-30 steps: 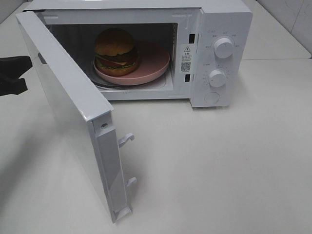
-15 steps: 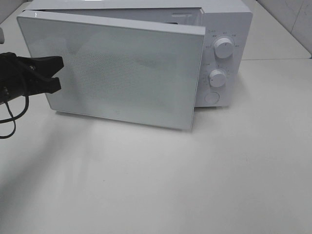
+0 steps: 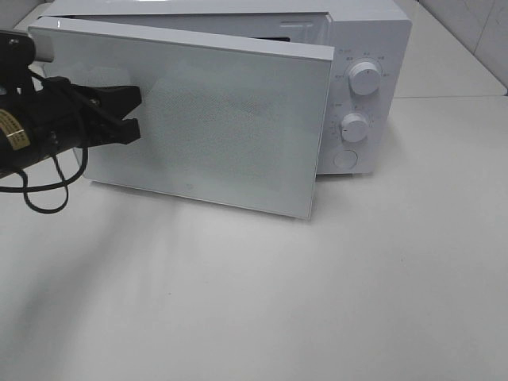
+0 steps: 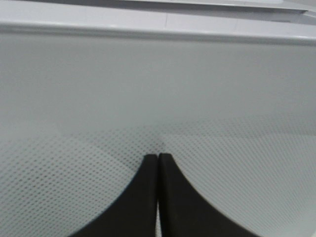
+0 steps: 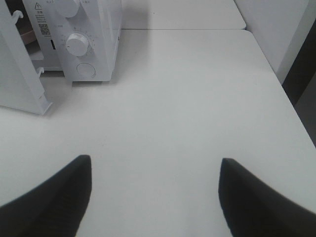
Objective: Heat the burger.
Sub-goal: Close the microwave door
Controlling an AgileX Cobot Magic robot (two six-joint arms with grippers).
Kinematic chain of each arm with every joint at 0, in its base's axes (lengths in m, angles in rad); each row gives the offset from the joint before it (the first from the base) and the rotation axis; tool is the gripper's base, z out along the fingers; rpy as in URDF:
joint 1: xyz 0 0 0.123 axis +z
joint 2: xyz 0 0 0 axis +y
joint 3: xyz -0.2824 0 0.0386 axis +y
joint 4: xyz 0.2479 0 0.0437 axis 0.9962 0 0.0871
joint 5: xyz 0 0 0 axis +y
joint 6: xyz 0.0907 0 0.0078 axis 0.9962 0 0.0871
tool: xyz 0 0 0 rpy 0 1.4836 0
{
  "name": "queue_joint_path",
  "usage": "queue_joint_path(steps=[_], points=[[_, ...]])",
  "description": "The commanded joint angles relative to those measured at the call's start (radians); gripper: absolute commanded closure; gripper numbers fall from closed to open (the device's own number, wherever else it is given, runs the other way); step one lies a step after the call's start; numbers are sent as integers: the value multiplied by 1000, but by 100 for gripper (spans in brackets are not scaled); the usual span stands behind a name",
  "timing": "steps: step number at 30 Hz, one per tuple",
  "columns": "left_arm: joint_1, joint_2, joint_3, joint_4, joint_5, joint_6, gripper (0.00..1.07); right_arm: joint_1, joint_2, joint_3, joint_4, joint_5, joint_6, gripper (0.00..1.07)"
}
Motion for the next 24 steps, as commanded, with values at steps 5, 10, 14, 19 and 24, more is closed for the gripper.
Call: queue_joint_path(steps=[5, 10, 14, 19, 24], points=[[-74, 36, -109, -70, 48, -1, 107, -7, -30, 3, 4, -10, 3, 43], [-132, 70, -177, -97, 96, 1, 107, -7, -30, 3, 4, -10, 3, 43], [-164, 91, -214, -122, 114, 9, 107, -7, -30, 3, 4, -10, 3, 43], [-206, 124, -263, -163, 140, 35, 107, -7, -30, 3, 4, -10, 3, 43], [-244, 156, -326, -218, 180, 48, 107, -7, -30, 3, 4, -10, 3, 43]])
